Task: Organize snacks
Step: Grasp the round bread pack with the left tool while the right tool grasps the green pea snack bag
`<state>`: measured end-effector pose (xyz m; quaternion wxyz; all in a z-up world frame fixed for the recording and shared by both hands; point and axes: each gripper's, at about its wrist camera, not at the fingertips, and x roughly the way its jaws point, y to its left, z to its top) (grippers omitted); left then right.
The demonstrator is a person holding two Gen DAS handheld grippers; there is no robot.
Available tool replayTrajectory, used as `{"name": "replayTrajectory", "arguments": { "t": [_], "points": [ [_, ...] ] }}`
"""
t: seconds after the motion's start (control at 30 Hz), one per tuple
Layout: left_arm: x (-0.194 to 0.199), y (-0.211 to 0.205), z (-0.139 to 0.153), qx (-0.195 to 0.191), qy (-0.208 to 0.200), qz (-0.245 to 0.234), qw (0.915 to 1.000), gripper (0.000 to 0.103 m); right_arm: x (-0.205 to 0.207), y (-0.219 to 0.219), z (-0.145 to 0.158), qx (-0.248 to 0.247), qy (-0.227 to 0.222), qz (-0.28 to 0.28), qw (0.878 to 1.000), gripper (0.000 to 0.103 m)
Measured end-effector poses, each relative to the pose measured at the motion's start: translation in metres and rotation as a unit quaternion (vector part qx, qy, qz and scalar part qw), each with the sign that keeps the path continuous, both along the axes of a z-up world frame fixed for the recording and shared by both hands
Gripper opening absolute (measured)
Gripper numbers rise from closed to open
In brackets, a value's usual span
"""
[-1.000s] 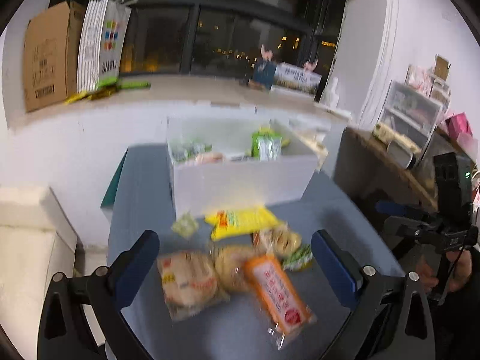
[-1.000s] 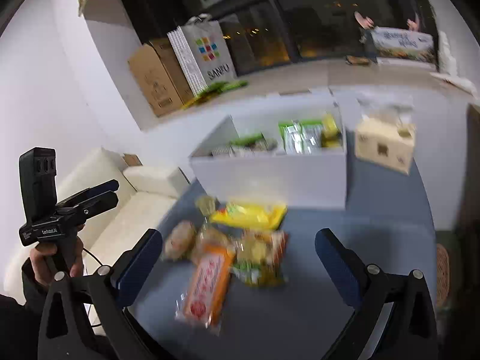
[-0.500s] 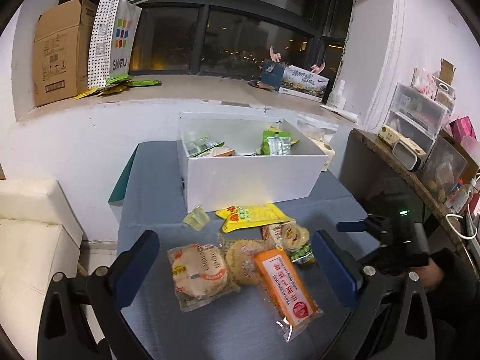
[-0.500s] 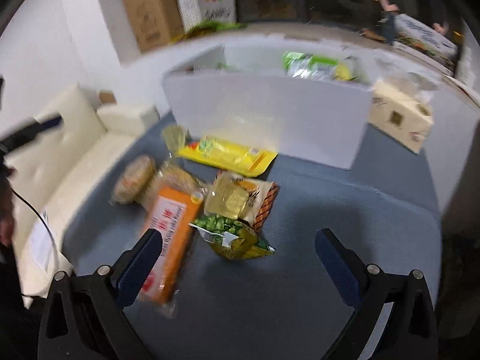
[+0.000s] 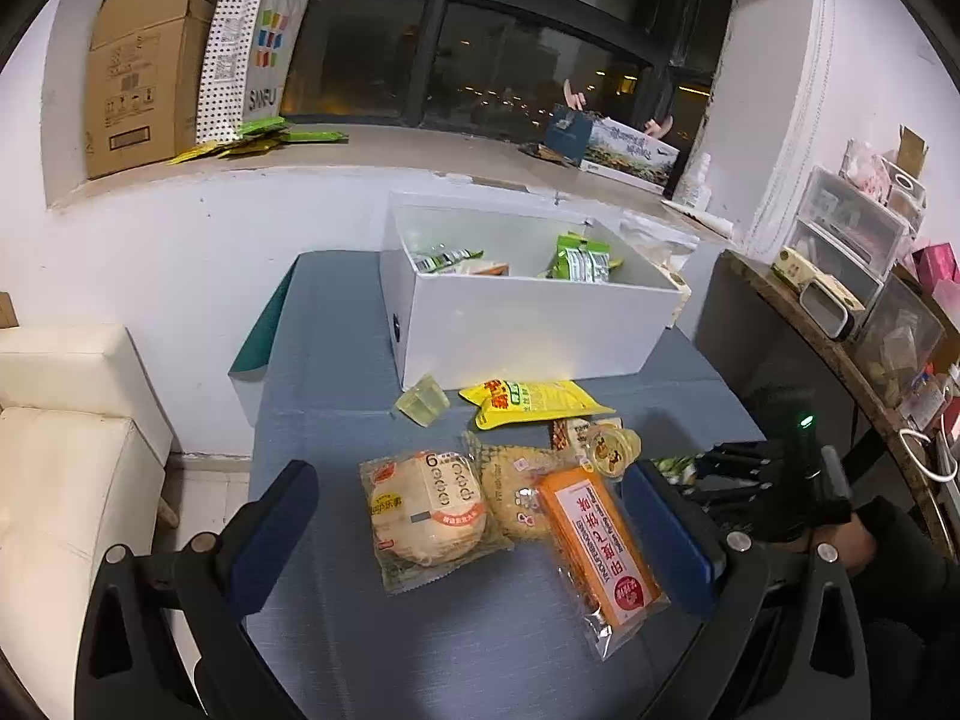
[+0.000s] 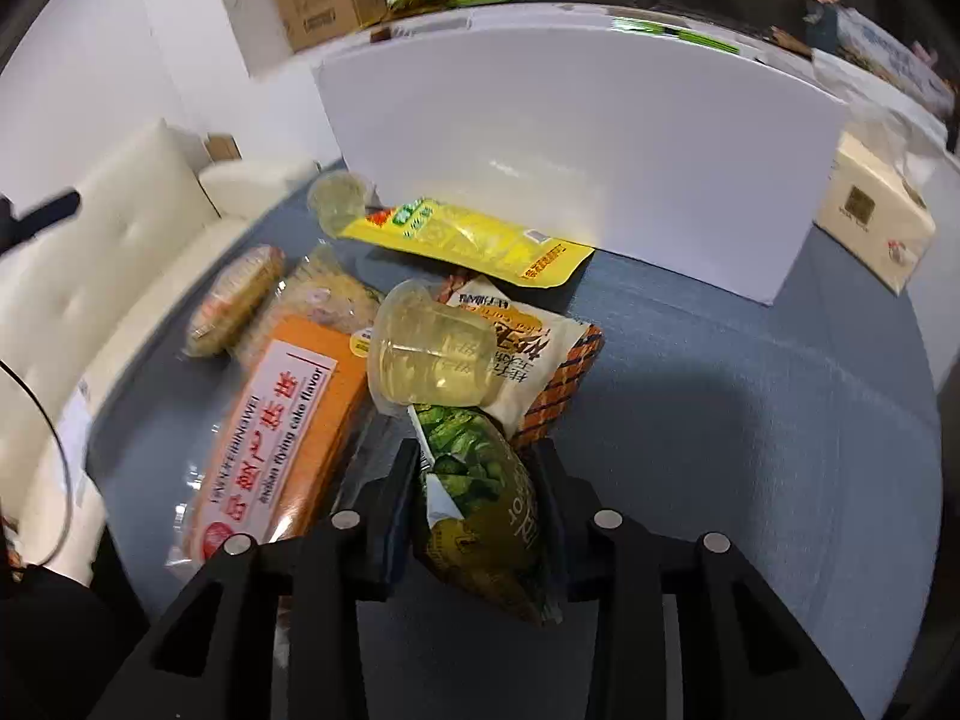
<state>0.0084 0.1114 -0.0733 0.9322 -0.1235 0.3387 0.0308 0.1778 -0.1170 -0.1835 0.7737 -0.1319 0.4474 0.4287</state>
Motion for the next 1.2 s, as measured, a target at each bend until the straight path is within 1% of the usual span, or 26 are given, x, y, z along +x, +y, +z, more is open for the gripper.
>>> {"name": "replayTrajectory", "arguments": {
  "t": [0.13,0.17,0.2,0.23,0.3,0.4,0.43,0.53,0.57,0.6,0.63,0.67,0.7,0.73,0.77,0.8,0.83,0.87,0.9,0.97,1.0,1.07,1.1,1.2],
  "points": [
    [0.013,-0.005,-0.022,0.033,0.036,-0.034,0.9982,0.103,-0.009,-0.018,0.023,0.040,-0.003,-0.006,0.999,0.037],
    [0.018,-0.007,-0.032,0.045,0.049,-0.051,0.9965,0.103,-0.011,-0.022,0.028,0.048,-0.003,-0.006,0.999,0.037],
    [0.024,-0.007,-0.040,0.053,0.064,-0.057,0.9949,0.103,-0.016,-0.029,0.037,0.058,-0.008,-0.006,0.998,0.037],
    [0.033,-0.004,-0.051,0.055,0.090,-0.052,0.9931,0.103,-0.019,-0.032,0.044,0.064,-0.014,-0.009,0.998,0.037],
    [0.047,0.003,-0.066,0.037,0.126,-0.037,0.9907,0.103,-0.025,-0.039,0.055,0.071,-0.023,-0.013,0.997,0.037],
    [0.065,0.013,-0.084,-0.007,0.154,-0.019,0.9878,0.103,-0.034,-0.052,0.070,0.083,-0.033,-0.021,0.996,0.037],
    [0.073,0.016,-0.090,-0.023,0.163,-0.011,0.9862,0.103,-0.036,-0.055,0.074,0.085,-0.036,-0.025,0.995,0.037],
    [0.088,0.025,-0.108,-0.054,0.192,0.024,0.9797,0.103,-0.040,-0.061,0.078,0.092,-0.037,-0.027,0.995,0.037],
    [0.090,0.026,-0.110,-0.059,0.189,0.030,0.9797,0.103,-0.040,-0.062,0.078,0.090,-0.038,-0.028,0.995,0.038],
    [0.091,0.025,-0.109,-0.054,0.185,0.034,0.9807,0.103,-0.041,-0.062,0.078,0.088,-0.039,-0.029,0.995,0.038],
    [0.093,0.025,-0.110,-0.056,0.193,0.036,0.9790,0.103,-0.042,-0.064,0.077,0.088,-0.038,-0.029,0.995,0.038],
    [0.093,0.022,-0.110,-0.049,0.192,0.033,0.9796,0.099,-0.042,-0.065,0.076,0.089,-0.035,-0.030,0.995,0.038],
    [0.093,0.019,-0.109,-0.036,0.190,0.030,0.9806,0.085,-0.042,-0.065,0.074,0.089,-0.032,-0.029,0.995,0.038],
    [0.092,0.017,-0.107,-0.025,0.186,0.029,0.9818,0.079,-0.042,-0.065,0.073,0.088,-0.031,-0.029,0.995,0.038],
    [0.089,0.018,-0.105,-0.035,0.179,0.024,0.9829,0.078,-0.042,-0.065,0.072,0.088,-0.031,-0.030,0.995,0.038],
    [0.084,0.019,-0.103,-0.055,0.169,0.020,0.9838,0.078,-0.042,-0.066,0.072,0.089,-0.030,-0.030,0.995,0.038],
    [0.080,0.019,-0.101,-0.057,0.163,0.020,0.9848,0.078,-0.042,-0.066,0.071,0.091,-0.029,-0.031,0.995,0.038],
    [0.074,0.019,-0.098,-0.044,0.153,0.027,0.9868,0.078,-0.043,-0.066,0.072,0.091,-0.029,-0.032,0.995,0.038],
    [0.069,0.019,-0.094,-0.040,0.145,0.025,0.9883,0.078,-0.043,-0.067,0.072,0.092,-0.030,-0.032,0.995,0.038],
    [0.057,0.017,-0.083,-0.055,0.120,0.016,0.9911,0.078,-0.043,-0.067,0.072,0.093,-0.029,-0.032,0.995,0.038],
    [0.051,0.015,-0.076,-0.060,0.108,0.010,0.9923,0.078,-0.042,-0.067,0.071,0.093,-0.028,-0.033,0.995,0.038],
    [0.041,0.010,-0.058,-0.053,0.079,0.007,0.9954,0.078,-0.041,-0.066,0.071,0.094,-0.028,-0.035,0.995,0.038],
    [0.038,0.007,-0.046,-0.052,0.059,-0.003,0.9969,0.078,-0.039,-0.066,0.071,0.095,-0.026,-0.036,0.994,0.038],
    [0.040,0.007,-0.010,-0.043,0.006,-0.015,0.9989,0.078,-0.031,-0.062,0.077,0.102,-0.027,-0.040,0.994,0.038]
  ]
}}
